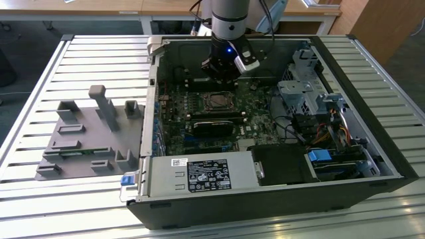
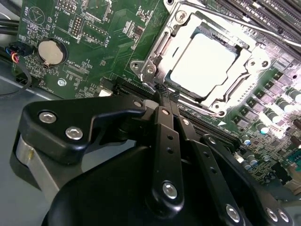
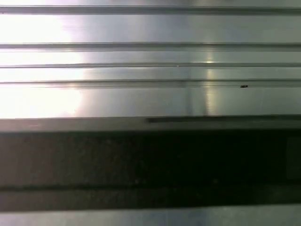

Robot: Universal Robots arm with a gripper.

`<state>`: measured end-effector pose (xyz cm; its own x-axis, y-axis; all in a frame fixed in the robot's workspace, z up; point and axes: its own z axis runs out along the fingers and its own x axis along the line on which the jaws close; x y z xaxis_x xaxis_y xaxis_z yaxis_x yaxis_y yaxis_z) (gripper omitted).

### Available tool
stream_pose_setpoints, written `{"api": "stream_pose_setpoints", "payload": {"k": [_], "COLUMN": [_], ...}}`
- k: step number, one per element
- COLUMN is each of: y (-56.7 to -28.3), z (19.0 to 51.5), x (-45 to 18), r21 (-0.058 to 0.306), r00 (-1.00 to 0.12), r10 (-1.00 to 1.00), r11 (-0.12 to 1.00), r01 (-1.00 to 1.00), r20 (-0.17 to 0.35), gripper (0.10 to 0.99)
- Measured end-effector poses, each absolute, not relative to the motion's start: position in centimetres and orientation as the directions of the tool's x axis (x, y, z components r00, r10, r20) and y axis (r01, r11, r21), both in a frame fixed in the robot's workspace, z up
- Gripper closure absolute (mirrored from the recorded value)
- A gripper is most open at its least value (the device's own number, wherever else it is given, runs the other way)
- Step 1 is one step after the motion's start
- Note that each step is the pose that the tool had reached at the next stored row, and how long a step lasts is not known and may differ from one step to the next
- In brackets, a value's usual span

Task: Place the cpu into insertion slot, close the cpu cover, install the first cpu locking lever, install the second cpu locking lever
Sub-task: 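Install the second cpu locking lever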

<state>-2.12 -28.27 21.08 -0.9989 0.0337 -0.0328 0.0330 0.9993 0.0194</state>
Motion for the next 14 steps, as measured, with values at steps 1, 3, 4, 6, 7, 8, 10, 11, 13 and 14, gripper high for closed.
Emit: {"api": "stream_pose_setpoints", "payload": {"k": [1,3,4,6,7,8,10,11,13,14], "y": [-28.31,-28.40,-28.45,-28.54,-28.59,-28.66,-28.79,-28.86,-28.96,-28.99], "z": [21.08,21.08,21.08,21.08,21.08,21.08,21.08,21.08,21.08,21.09], "x": [-2.13,-2.13,-2.13,-2.12,-2.12,-2.12,-2.13,-2.12,-2.12,-2.13], "r21": [0.019,0.019,0.019,0.019,0.018,0.018,0.018,0.017,0.017,0.017], "r00": [-0.999,-0.999,-0.999,-0.999,-0.999,-0.999,-0.999,-0.999,-0.999,-0.999], "r10": [0.034,0.034,0.034,0.034,0.034,0.034,0.034,0.034,0.034,0.034], "r11": [0.999,0.999,0.999,0.999,0.999,0.999,0.999,0.999,0.999,0.999], "r01": [0.033,0.033,0.033,0.033,0.033,0.033,0.033,0.033,0.033,0.033], "r20": [-0.033,-0.033,-0.033,-0.033,-0.033,-0.033,-0.033,-0.033,-0.033,-0.033], "gripper": [0.965,0.965,0.965,0.965,0.965,0.965,0.965,0.965,0.965,0.965]}}
